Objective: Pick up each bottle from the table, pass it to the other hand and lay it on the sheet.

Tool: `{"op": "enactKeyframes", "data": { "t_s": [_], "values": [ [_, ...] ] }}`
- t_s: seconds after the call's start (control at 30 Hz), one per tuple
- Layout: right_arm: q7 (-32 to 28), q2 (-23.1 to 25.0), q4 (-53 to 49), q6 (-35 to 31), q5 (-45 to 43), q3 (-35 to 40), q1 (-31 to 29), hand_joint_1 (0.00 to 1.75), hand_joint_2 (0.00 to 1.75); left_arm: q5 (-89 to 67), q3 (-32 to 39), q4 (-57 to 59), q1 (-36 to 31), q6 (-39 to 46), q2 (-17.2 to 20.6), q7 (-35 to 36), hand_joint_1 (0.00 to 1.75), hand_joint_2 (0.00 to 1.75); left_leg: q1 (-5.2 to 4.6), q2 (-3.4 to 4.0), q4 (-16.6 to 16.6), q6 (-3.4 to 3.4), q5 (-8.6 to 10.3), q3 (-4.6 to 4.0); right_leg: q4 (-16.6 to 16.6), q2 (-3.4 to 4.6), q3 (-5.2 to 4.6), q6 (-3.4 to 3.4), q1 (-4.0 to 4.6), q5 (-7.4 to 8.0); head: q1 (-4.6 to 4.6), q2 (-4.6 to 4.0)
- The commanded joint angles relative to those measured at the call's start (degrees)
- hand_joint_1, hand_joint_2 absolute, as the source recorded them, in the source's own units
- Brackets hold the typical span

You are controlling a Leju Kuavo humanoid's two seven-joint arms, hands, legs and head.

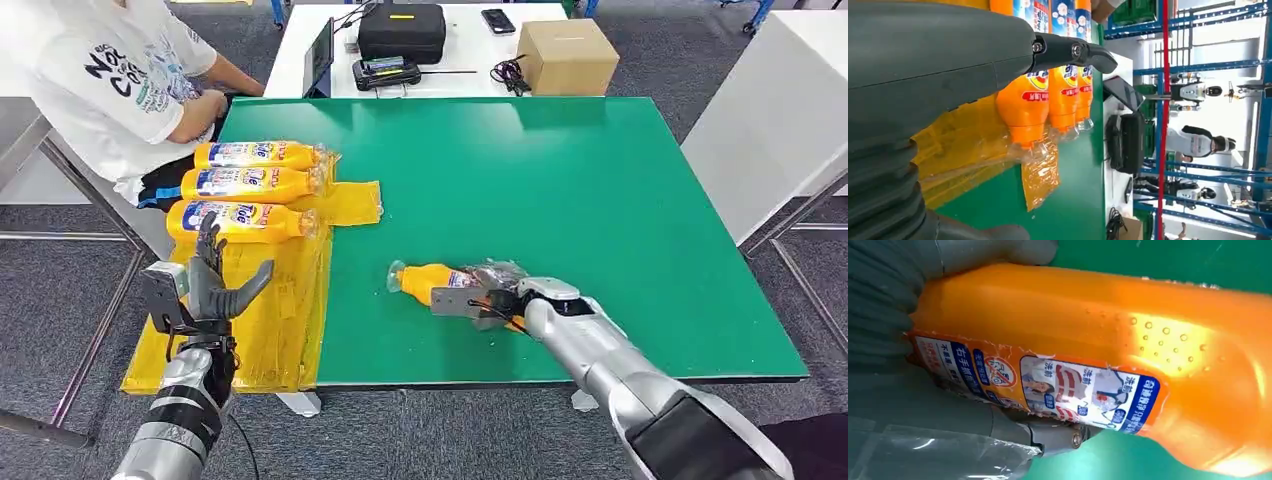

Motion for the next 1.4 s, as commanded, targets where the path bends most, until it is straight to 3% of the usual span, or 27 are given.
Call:
{"op": "enactKeyframes", "data": {
  "t_s": [0.03,0.13,0.27,0.43,0.57,0.77,0.83,1.03,1.17,1.3,1.4],
  "values": [
    [-0.32,-1.69,0.46,-1.09,-0.79,3.27,0.83,1.75,1.75,0.22,-0.14,3.18,-2.08,0.06,-0.19,0.12,0.00,1.75,0.09,-0.11,0.01,-0.09,-0.01,0.01,-0.05,-0.14,0.10,-0.12,0.11,-0.03,0.00,0.00],
    [-1.02,-1.91,-1.78,-4.23,-2.22,1.82,2.03,1.75,1.75,0.34,-0.04,2.59,-1.76,-0.04,-0.27,0.10,0.00,1.75,0.11,-0.11,0.02,-0.11,-0.03,0.01,-0.05,-0.15,0.10,-0.14,0.13,-0.04,0.00,0.00],
    [-2.49,-0.50,-14.14,-15.66,-6.23,-7.55,11.19,1.75,1.75,-0.01,-0.04,-0.17,0.19,0.16,-0.55,0.70,0.00,1.75,0.15,-0.12,-0.04,-0.12,-0.05,0.08,-0.12,-0.16,0.18,-0.16,0.16,-0.06,0.00,0.00],
    [-7.55,7.22,-33.87,-27.63,-6.71,-24.21,24.65,1.75,1.75,0.05,-0.60,-4.26,3.46,-0.26,-1.11,1.53,0.00,1.75,0.13,0.04,-0.03,-0.10,-0.08,0.03,-0.08,0.00,0.10,-0.12,0.14,-0.04,0.09,0.00],
    [-14.23,11.41,-43.83,-36.22,-6.63,-31.72,31.39,1.75,1.75,1.51,-1.86,-6.19,4.81,-1.44,-1.74,3.16,0.00,1.75,0.15,0.05,0.03,-0.15,-0.14,-0.27,0.06,-0.01,-0.25,-0.17,0.19,-0.12,0.00,0.00],
    [-15.32,12.14,-44.12,-35.47,-8.97,-33.76,32.58,1.75,1.75,1.90,-3.01,-6.31,4.78,-1.66,-1.77,3.59,0.00,1.75,0.21,-0.11,0.03,-0.08,-0.11,-0.50,0.03,-0.12,-0.40,-0.12,0.21,-0.14,0.00,0.00],
    [-18.71,14.02,-44.61,-37.41,-10.76,-36.13,33.32,1.75,1.75,2.49,-3.69,-6.35,4.49,-2.08,-1.76,3.74,0.00,1.75,0.16,-0.07,0.01,-0.07,-0.06,-0.63,0.04,-0.07,-0.54,-0.09,0.16,-0.08,0.02,0.00],
    [-21.30,15.35,-43.18,-37.24,-13.11,-38.32,34.50,1.75,1.75,4.87,-5.82,-7.30,3.30,-3.08,-1.84,5.04,0.00,1.75,0.16,-0.18,0.03,-0.11,-0.09,-0.56,0.01,-0.21,-0.45,-0.16,0.19,-0.13,0.00,0.00],
    [-22.42,15.43,-40.16,-37.15,-12.81,-38.86,34.01,1.75,1.75,7.10,-7.58,-6.94,2.81,-5.82,-0.62,6.87,0.00,1.75,0.10,-0.03,-0.02,-0.06,-0.04,-0.59,0.00,-0.07,-0.54,-0.09,0.14,-0.05,0.00,0.00],
    [-23.78,15.58,-34.81,-35.47,-11.39,-36.84,32.94,1.75,1.75,10.30,-9.74,-5.31,2.82,-14.55,0.91,8.68,0.00,1.75,0.16,0.00,-0.04,-0.10,-0.09,-0.45,-0.06,-0.06,-0.39,-0.14,0.20,-0.08,0.00,0.00],
    [-24.00,15.67,-34.06,-35.67,-11.14,-36.63,32.77,1.75,1.75,10.30,-9.77,-5.30,2.89,-14.50,0.87,8.68,0.00,1.75,0.16,0.12,-0.06,-0.11,-0.10,-0.40,-0.08,0.06,-0.36,-0.15,0.20,-0.06,0.00,0.00]
  ]
}}
